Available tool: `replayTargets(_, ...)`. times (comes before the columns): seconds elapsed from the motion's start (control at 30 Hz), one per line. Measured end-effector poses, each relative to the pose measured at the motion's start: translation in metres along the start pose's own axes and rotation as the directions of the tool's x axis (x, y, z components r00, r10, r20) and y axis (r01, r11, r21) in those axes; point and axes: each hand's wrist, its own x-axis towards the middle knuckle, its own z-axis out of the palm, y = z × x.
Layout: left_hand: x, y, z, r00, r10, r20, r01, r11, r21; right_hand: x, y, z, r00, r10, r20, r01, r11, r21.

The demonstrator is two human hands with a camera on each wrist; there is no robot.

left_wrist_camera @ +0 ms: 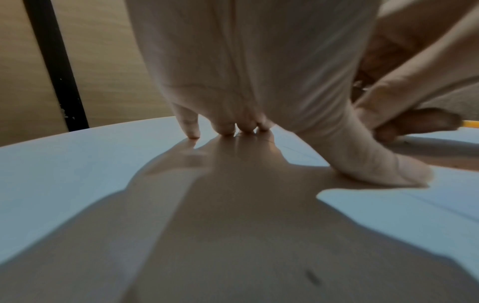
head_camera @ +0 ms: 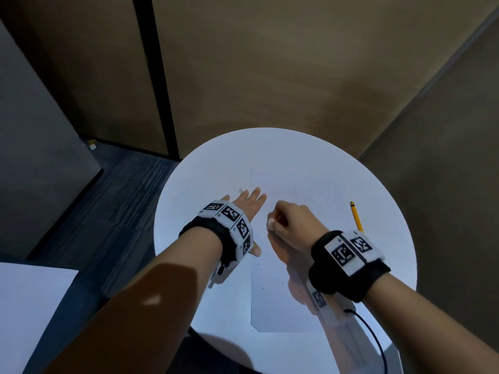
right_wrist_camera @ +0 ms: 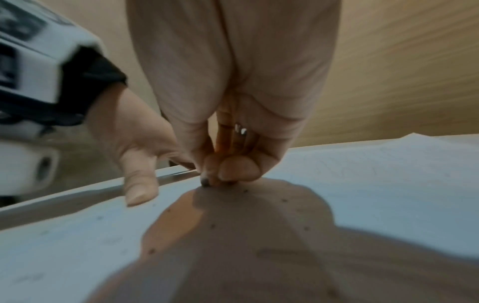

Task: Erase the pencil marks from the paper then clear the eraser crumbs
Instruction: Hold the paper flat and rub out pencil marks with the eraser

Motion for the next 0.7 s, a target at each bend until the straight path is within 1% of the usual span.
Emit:
replayTargets(0.1, 0.000, 0.000, -0.001, 1.000, 0.000, 0.004, 0.000, 1.000, 0.004, -0.012, -0.002, -0.005, 0.986, -0.018, 0.165, 0.030, 0.997, -0.068)
replayTargets(0.13, 0.000, 0.000, -0.001, 1.000, 0.000, 0.004, 0.000, 1.000, 0.007, -0.011, -0.003, -0.009, 0.981, -0.011, 0.192, 0.027, 0.996, -0.080)
replayTargets(0.17, 0.000, 0.000, -0.001, 1.000, 0.001, 0.001, -0.001, 1.000, 0.012, -0.007, -0.002, -0.012, 0.983, -0.011, 0.183, 0.026, 0.996, -0.080)
replayTargets(0.23, 0.000, 0.000, -0.002, 1.000, 0.003, 0.000, -0.003, 1.000, 0.014, 0.003, -0.001, -0.012, 0.998, 0.009, 0.062, -0.008, 1.000, -0.016)
replayTargets(0.27, 0.000, 0.000, -0.001, 1.000, 0.003, 0.002, -0.003, 1.000, 0.014, 0.006, -0.001, -0.010, 1.000, 0.029, -0.004, -0.029, 0.999, 0.020)
replayTargets(0.3, 0.000, 0.000, -0.001, 1.000, 0.003, 0.000, -0.003, 1.000, 0.018, 0.006, 0.000, -0.007, 0.998, 0.036, -0.045, -0.034, 0.999, 0.036)
replayTargets(0.33, 0.000, 0.000, 0.000, 1.000, 0.004, -0.002, -0.004, 1.000, 0.021, 0.003, 0.001, -0.003, 0.998, 0.028, -0.047, -0.027, 0.999, 0.035)
replayTargets(0.37, 0.000, -0.001, 0.000, 1.000, 0.005, -0.004, -0.005, 1.000, 0.020, -0.001, 0.003, -0.001, 1.000, 0.005, -0.020, -0.004, 1.000, 0.024)
replayTargets(0.47, 0.002, -0.003, 0.003, 1.000, 0.007, -0.008, -0.007, 1.000, 0.008, -0.011, 0.002, -0.006, 0.991, -0.040, 0.131, 0.047, 0.998, -0.049)
replayTargets(0.5, 0.002, -0.004, 0.003, 1.000, 0.008, -0.008, -0.008, 1.000, 0.011, -0.010, 0.002, -0.009, 0.989, -0.037, 0.146, 0.045, 0.997, -0.055)
replayTargets(0.53, 0.002, -0.004, 0.003, 1.000, 0.007, -0.008, -0.007, 1.000, 0.016, -0.005, 0.003, -0.011, 0.992, -0.032, 0.124, 0.038, 0.998, -0.047)
replayTargets(0.63, 0.002, -0.003, 0.001, 1.000, 0.007, -0.005, -0.007, 1.000, 0.026, 0.004, 0.003, -0.009, 1.000, 0.012, -0.026, -0.011, 0.999, 0.043)
replayTargets(0.67, 0.002, -0.003, 0.001, 1.000, 0.010, -0.002, -0.009, 1.000, 0.024, 0.003, 0.004, -0.007, 0.999, 0.005, -0.041, -0.004, 0.999, 0.041)
replayTargets(0.7, 0.002, -0.003, 0.001, 1.000, 0.010, -0.001, -0.010, 1.000, 0.023, -0.001, 0.005, -0.004, 1.000, -0.014, -0.028, 0.014, 1.000, 0.025)
